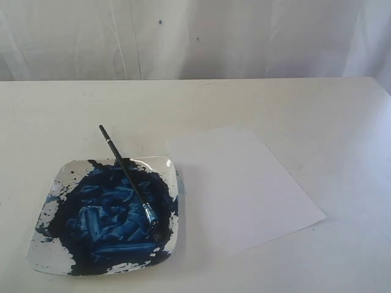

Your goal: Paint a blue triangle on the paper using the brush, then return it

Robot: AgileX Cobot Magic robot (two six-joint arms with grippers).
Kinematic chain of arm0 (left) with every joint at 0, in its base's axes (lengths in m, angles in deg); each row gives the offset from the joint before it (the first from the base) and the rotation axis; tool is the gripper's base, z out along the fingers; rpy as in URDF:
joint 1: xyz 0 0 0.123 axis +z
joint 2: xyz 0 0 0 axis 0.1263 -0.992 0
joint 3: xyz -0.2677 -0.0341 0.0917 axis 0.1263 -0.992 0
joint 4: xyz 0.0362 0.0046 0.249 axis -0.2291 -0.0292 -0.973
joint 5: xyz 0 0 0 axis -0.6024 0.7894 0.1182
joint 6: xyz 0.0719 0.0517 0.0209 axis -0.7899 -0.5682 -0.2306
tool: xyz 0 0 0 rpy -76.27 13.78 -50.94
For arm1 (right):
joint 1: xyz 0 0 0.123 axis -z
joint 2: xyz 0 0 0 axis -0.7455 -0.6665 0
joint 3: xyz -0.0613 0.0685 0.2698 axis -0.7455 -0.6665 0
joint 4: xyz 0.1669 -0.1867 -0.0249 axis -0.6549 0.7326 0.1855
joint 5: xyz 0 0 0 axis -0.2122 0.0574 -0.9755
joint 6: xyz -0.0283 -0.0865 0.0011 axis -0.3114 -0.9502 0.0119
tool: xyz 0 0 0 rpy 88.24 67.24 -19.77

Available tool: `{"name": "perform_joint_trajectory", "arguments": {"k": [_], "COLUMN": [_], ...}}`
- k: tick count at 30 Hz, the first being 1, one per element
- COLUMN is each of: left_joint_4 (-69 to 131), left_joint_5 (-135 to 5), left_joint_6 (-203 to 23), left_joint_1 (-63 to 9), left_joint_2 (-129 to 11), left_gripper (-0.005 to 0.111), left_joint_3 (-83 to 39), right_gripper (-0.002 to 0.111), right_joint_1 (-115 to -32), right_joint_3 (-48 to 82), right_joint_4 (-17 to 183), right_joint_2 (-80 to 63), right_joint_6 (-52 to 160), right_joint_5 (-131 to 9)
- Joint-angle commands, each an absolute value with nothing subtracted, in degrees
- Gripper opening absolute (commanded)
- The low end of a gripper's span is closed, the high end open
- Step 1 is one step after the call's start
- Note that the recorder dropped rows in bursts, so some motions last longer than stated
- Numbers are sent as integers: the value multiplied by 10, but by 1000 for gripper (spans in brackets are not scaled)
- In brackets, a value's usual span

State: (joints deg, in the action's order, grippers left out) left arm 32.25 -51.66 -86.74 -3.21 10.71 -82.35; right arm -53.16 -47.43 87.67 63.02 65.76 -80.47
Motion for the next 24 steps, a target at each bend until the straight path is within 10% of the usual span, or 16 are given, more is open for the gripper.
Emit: {"name": "perform_joint_trajectory", "arguments": {"k": [1, 24], "left_joint_4": [322, 304], "left_joint_5": [-517, -517], "left_joint_6": [-867, -882], "left_joint_1": [-34, -34], "left_joint_2": [110, 110], "left_gripper": [0, 0], "left_joint_3": [-826, -826], "right_gripper": [0, 0], "right_joint_1": [-527, -527], "right_joint_3": [-477, -477], "right_joint_4": [877, 878], "right_joint_2": [634, 634], "right_joint_6": [658, 658], "right_joint_5": [-803, -803]}}
